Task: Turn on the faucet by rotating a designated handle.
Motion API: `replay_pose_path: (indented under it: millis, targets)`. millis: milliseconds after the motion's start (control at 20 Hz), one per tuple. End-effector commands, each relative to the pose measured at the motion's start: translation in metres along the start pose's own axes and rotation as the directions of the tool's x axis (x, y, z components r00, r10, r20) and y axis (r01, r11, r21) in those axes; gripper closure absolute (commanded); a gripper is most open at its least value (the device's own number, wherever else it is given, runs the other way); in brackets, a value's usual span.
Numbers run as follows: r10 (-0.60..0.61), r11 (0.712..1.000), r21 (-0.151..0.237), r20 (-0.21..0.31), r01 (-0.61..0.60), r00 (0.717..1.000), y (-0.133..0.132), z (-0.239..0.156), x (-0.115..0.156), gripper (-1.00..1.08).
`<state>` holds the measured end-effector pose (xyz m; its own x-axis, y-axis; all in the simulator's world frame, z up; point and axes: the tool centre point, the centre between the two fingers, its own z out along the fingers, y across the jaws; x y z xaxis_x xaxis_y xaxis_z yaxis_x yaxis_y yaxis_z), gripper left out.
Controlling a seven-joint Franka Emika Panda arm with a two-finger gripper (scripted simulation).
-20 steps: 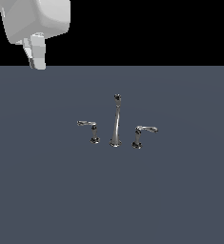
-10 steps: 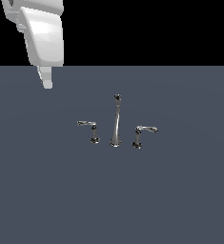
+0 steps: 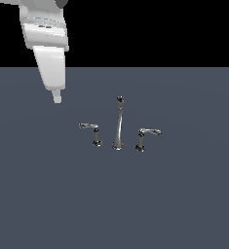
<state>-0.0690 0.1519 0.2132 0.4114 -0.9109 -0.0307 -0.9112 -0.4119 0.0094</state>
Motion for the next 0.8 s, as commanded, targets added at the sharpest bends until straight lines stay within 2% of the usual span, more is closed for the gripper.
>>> replay_pose_path:
  millis: [0,400,750]
  targets:
    - [0.048,0.999,0.002,-0.002,-0.048,0.999,-0.01,0.01,0.005,1.08]
    - [0.209,0.978,0.007,-0.01,-0.209,0.978,-0.04,0.044,0.027,1.08]
    - [0.37,0.929,0.014,-0.017,-0.369,0.929,-0.067,0.078,0.055,1.08]
